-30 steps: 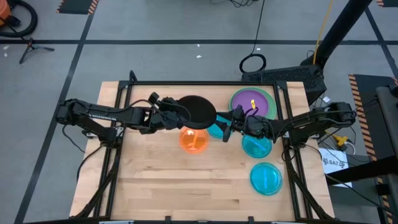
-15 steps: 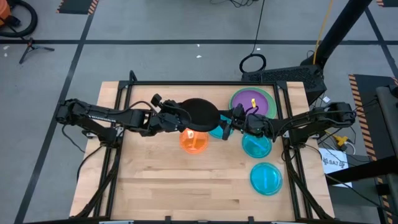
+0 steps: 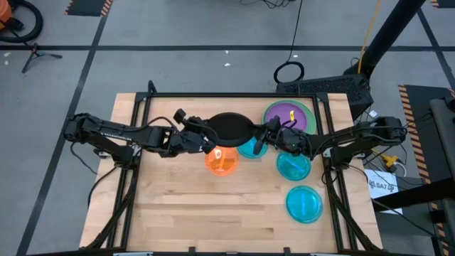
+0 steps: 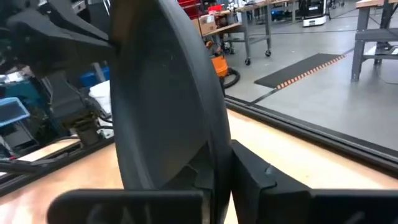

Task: Stack plastic plates
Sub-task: Stack the black plate on the purple plate

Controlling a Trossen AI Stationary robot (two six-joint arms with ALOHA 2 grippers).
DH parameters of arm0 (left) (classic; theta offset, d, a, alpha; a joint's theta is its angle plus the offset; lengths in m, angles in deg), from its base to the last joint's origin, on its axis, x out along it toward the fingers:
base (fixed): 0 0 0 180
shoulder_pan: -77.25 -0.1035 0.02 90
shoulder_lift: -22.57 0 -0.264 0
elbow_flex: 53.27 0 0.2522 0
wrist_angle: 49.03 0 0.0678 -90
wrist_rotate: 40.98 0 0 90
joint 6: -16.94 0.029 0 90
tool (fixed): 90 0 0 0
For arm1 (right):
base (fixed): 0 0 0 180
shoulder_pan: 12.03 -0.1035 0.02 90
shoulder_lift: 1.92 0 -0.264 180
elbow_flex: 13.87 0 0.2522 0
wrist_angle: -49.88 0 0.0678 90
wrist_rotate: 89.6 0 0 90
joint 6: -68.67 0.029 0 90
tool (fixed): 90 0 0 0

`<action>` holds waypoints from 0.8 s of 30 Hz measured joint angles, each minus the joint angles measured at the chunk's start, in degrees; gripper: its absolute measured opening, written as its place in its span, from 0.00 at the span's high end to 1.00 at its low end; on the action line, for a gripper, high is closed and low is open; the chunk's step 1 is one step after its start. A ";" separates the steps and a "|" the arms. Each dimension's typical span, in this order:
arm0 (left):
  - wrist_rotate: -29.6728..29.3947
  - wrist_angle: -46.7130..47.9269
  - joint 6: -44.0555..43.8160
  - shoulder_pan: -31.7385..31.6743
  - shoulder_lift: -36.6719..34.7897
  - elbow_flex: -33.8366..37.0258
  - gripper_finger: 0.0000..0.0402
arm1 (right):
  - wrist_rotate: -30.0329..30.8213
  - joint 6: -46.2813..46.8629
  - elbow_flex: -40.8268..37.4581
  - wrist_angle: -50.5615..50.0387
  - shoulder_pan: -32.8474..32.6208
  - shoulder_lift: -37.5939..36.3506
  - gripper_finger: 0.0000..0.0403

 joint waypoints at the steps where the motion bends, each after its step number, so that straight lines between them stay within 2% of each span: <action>1: 0.01 -0.03 0.14 0.14 0.00 0.00 0.89 | -0.57 0.17 0.00 0.09 0.00 0.00 0.94; 5: -0.07 0.11 0.60 0.30 0.00 0.00 0.79 | -1.61 0.36 0.00 0.35 -0.24 -0.02 0.92; 14: -0.27 2.17 1.63 0.86 0.02 0.00 0.57 | -1.82 2.43 0.02 -1.95 -0.02 -0.06 0.95; 20: -0.30 6.15 2.40 1.91 0.09 -0.01 0.49 | -6.62 10.47 0.22 -13.40 3.52 -3.51 0.95; 24: -3.75 9.24 3.00 1.68 -0.05 0.08 0.47 | -10.39 13.46 -0.15 -23.67 7.57 -7.93 0.95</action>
